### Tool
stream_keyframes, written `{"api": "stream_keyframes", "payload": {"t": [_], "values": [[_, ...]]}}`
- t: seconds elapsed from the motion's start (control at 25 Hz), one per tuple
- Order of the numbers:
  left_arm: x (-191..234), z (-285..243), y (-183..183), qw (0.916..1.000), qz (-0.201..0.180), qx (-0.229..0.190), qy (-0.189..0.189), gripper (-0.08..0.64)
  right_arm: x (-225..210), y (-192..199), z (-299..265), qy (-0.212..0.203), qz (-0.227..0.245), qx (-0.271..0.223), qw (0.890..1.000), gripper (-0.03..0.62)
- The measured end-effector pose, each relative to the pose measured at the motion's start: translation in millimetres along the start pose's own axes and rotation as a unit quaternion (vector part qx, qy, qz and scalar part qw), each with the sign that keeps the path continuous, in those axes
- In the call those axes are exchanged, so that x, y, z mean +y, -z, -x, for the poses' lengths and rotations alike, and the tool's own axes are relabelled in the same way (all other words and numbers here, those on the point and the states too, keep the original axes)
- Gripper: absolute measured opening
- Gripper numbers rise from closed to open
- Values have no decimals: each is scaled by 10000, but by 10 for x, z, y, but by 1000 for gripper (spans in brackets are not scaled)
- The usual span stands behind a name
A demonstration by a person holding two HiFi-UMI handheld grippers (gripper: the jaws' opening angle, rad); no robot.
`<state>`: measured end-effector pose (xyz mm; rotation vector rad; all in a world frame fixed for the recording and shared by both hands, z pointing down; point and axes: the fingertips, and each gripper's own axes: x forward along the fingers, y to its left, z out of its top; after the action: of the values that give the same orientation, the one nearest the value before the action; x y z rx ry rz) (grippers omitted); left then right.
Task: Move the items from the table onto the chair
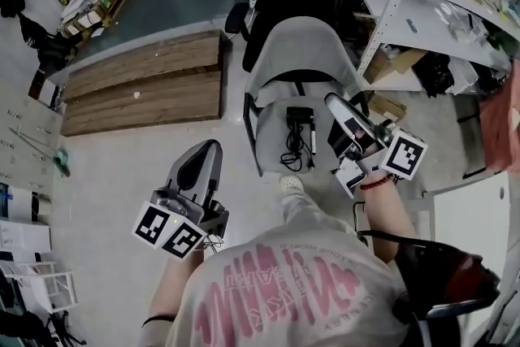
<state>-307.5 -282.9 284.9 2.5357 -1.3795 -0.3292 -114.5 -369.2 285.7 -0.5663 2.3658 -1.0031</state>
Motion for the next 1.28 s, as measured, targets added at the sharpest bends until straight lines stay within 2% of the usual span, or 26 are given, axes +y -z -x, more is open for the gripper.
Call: {"api": "stream_keyframes", "payload": {"t": [0.08, 0.16, 0.28, 0.36, 0.64, 0.84, 0.96, 1.04, 1.16, 1.28], "values": [[-194, 72, 68, 9998, 21, 97, 199, 9, 497, -2, 83, -166, 359, -127, 9991, 26], [-325, 143, 121, 9992, 116, 130, 362, 9, 819, 70, 191, -43, 1007, -52, 9949, 26], [-472, 218, 131, 9979, 203, 120, 598, 9, 1047, 156, 401, 470, 2093, 10, 9767, 18], [-584, 259, 152, 9968, 186, 154, 764, 9, 1126, 185, 537, 703, 2493, 42, 9659, 15], [-798, 430, 150, 9949, 34, 202, 989, 9, 1326, 259, 793, 1003, 2871, 99, 9526, 15], [-890, 501, 195, 9960, -126, 357, 803, 9, 1402, 333, 931, 990, 2849, 175, 9533, 15], [-1011, 555, 208, 9952, -156, 317, 913, 9, 1427, 382, 1039, 968, 2907, 252, 9516, 15], [-1134, 572, 213, 9935, -269, 285, 1071, 9, 1451, 389, 1142, 1020, 3040, 299, 9467, 15], [-1463, 533, 290, 9848, -608, 342, 1589, 9, 1440, 288, 1389, 1284, 3147, 178, 9403, 17], [-1826, 491, 460, 9682, -1069, 491, 2210, 9, 1351, 159, 1770, 1715, 3090, -80, 9354, 15]]}}
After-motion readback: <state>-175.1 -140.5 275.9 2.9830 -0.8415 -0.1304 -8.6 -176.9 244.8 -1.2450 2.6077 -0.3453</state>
